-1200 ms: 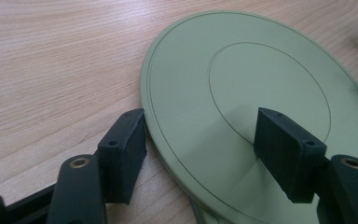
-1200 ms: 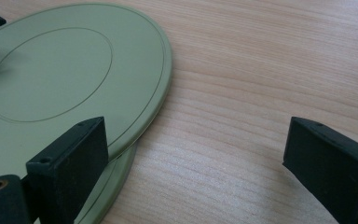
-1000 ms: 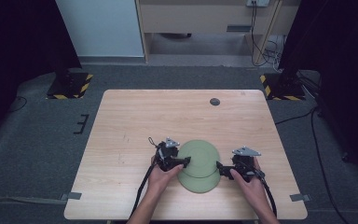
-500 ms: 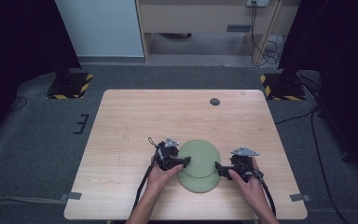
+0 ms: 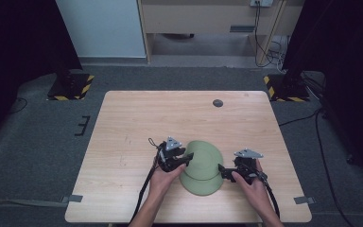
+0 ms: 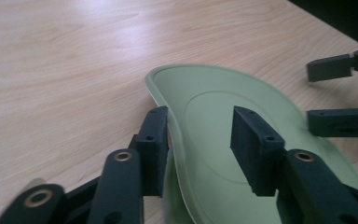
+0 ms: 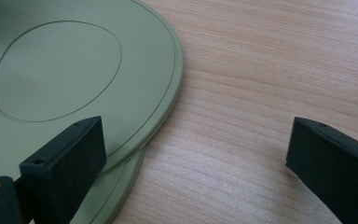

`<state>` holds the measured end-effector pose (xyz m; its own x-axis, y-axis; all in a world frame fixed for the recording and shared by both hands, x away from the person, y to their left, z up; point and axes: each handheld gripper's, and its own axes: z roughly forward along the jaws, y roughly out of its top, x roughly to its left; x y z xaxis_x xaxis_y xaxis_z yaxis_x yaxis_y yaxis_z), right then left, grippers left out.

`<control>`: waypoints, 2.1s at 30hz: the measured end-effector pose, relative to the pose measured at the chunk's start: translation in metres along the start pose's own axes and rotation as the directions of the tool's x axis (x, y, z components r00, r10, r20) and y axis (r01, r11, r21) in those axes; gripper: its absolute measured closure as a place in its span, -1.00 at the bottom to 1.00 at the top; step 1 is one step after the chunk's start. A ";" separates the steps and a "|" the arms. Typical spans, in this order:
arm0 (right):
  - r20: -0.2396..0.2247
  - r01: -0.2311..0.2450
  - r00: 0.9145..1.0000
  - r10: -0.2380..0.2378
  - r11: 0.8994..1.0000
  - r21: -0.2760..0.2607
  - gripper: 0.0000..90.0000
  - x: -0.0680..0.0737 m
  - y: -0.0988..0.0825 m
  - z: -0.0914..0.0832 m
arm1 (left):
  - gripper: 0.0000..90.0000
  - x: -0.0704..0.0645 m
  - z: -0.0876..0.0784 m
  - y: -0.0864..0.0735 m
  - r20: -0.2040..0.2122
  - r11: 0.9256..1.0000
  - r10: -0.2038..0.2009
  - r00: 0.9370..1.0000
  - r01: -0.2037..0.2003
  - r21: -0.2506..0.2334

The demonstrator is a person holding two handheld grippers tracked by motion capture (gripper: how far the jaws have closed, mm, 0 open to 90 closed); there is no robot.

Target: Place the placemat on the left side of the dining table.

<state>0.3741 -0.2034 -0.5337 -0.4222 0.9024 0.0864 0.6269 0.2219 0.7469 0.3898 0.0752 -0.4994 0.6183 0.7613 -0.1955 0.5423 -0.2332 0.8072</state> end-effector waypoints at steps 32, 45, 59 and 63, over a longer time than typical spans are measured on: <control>0.124 -0.094 0.988 0.087 0.994 0.049 -0.86 -0.046 -0.006 -0.012 | 0.79 -0.001 0.012 -0.004 0.002 0.998 0.015 1.000 -0.015 0.060; 0.160 -0.032 0.987 0.025 0.999 0.043 -0.91 -0.043 -0.009 -0.007 | 0.88 -0.008 0.002 0.006 0.022 1.000 0.005 1.000 -0.005 0.031; 0.161 -0.034 0.987 0.027 0.998 0.045 -0.91 -0.045 -0.008 -0.007 | 0.89 -0.027 -0.022 0.033 0.067 0.999 0.028 0.997 -0.026 -0.036; 0.161 -0.034 0.987 0.026 0.998 0.045 -0.92 -0.045 -0.008 -0.007 | 0.89 -0.033 -0.026 0.042 0.079 0.998 0.048 0.996 -0.044 -0.052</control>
<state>0.3833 -0.2489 -0.5389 -0.2943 0.9557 -0.0016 0.6695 0.2074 0.7133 0.3776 0.0558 -0.4444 0.6866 0.6992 -0.1993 0.4838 -0.2348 0.8431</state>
